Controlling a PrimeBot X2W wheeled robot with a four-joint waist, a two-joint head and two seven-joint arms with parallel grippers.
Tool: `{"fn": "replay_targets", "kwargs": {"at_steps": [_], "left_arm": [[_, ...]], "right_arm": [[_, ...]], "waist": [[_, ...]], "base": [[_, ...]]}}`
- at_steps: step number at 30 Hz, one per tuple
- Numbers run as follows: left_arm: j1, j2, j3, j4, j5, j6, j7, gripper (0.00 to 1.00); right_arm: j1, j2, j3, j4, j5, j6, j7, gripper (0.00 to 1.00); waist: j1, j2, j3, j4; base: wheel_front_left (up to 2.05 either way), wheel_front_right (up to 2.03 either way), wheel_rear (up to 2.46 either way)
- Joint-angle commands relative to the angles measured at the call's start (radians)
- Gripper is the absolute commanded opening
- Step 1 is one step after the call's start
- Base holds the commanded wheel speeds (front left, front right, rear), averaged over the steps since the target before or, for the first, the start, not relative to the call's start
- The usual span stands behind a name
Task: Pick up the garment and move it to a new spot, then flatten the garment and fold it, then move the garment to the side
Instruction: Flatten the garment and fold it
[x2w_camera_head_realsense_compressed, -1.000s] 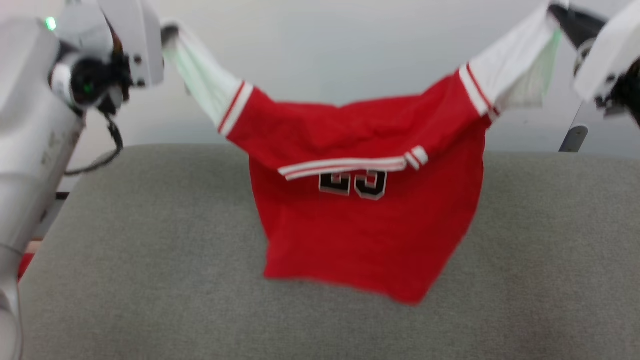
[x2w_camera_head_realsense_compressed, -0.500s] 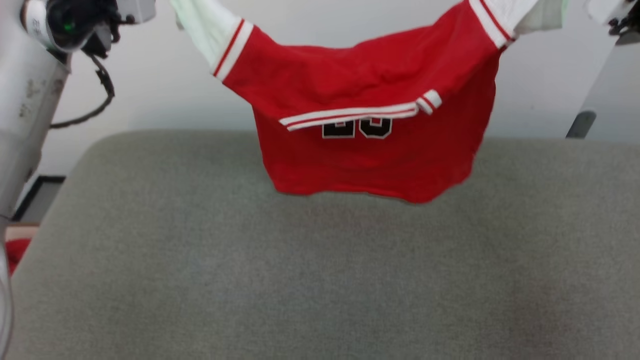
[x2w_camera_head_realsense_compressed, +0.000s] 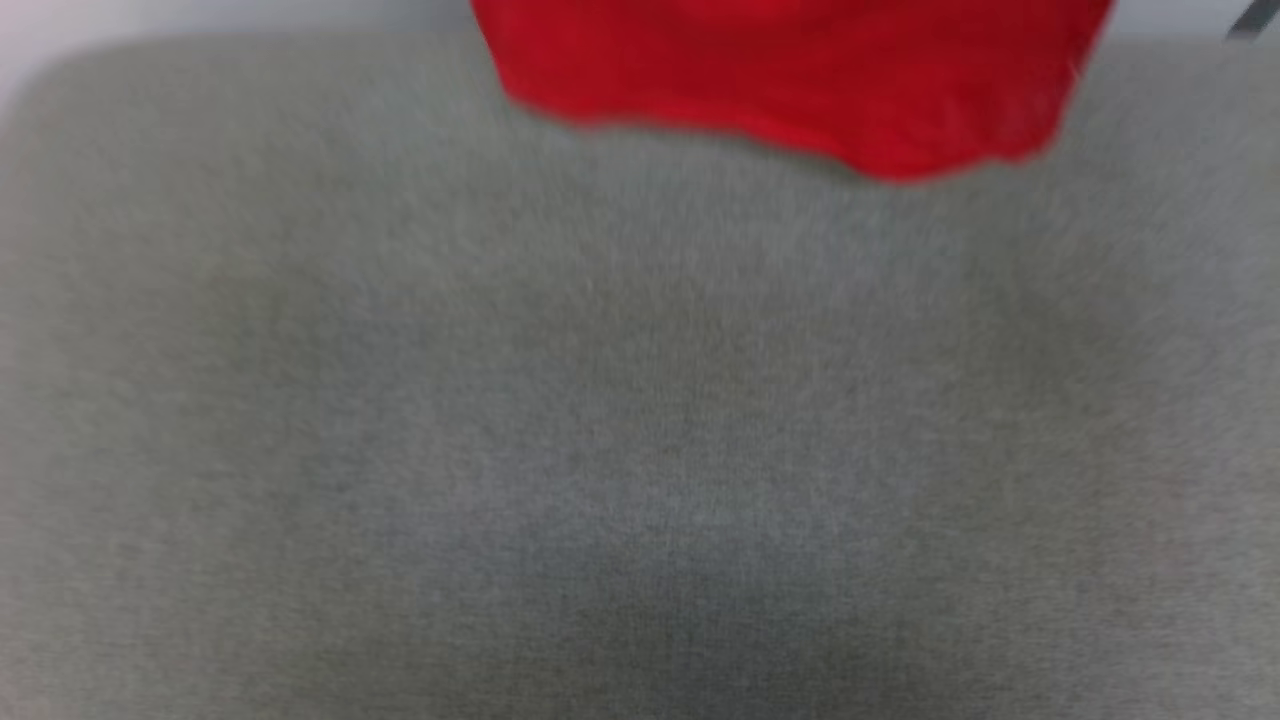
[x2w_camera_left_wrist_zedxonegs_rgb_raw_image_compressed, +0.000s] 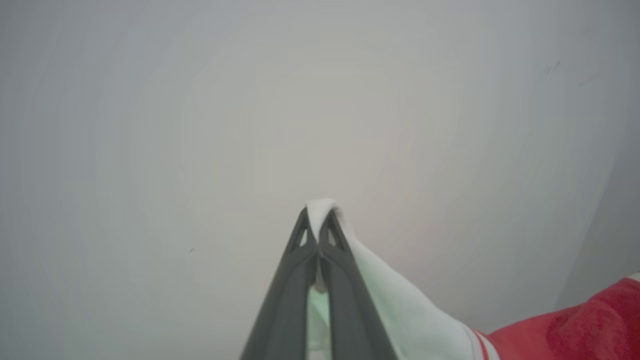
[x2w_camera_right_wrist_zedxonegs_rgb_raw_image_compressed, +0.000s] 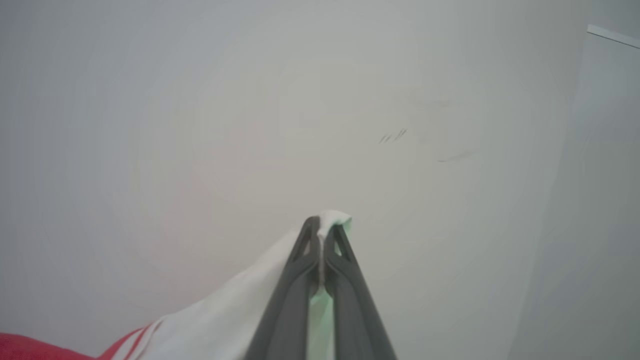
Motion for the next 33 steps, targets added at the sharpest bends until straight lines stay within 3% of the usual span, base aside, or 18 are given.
{"fn": "replay_targets", "kwargs": {"at_steps": [1,4,7,10,15,24,33], "left_arm": [[-0.038,-0.006,0.009,0.011,0.008,-0.006,-0.044,0.0],[-0.095,-0.024,0.041,0.024,-0.004,-0.049,-0.134,0.0],[-0.128,-0.03,0.066,0.025,-0.022,-0.084,-0.207,0.0],[-0.117,-0.035,0.082,0.024,-0.048,-0.105,-0.251,0.0],[-0.049,-0.038,0.058,0.019,-0.077,-0.111,-0.266,0.0],[0.11,-0.024,-0.049,-0.022,-0.147,-0.111,-0.14,0.0],[0.303,0.026,-0.167,-0.046,-0.179,-0.111,0.053,0.0]], "right_arm": [[-0.036,-0.001,-0.011,0.004,-0.052,0.0,-0.026,0.0],[-0.089,-0.003,-0.045,-0.023,-0.169,0.0,-0.048,0.0],[-0.1,-0.01,-0.05,-0.147,-0.242,0.0,-0.049,0.0],[-0.061,-0.024,-0.053,-0.231,-0.273,0.0,-0.048,0.0],[0.007,-0.03,-0.045,-0.239,-0.266,0.0,-0.048,0.0],[0.173,-0.085,0.013,-0.237,-0.129,0.0,-0.048,0.0],[0.39,-0.144,0.065,-0.132,0.173,0.0,0.02,0.0]], "waist": [[0.0,-0.0001,0.21,-0.008],[0.0,-0.0001,0.286,0.007],[0.0,-0.0001,0.361,0.028],[0.0,-0.0001,0.413,0.043],[0.0,-0.0001,0.446,0.055],[0.0,-0.0001,0.339,0.078],[0.0,-0.0001,0.102,0.082]], "base": [[0.0,0.0,0.0],[0.0,0.0,0.0],[0.0,0.0,0.0],[0.0,0.0,0.0],[0.0,0.0,0.0],[0.0,0.0,0.0],[0.0,0.0,0.0]]}}
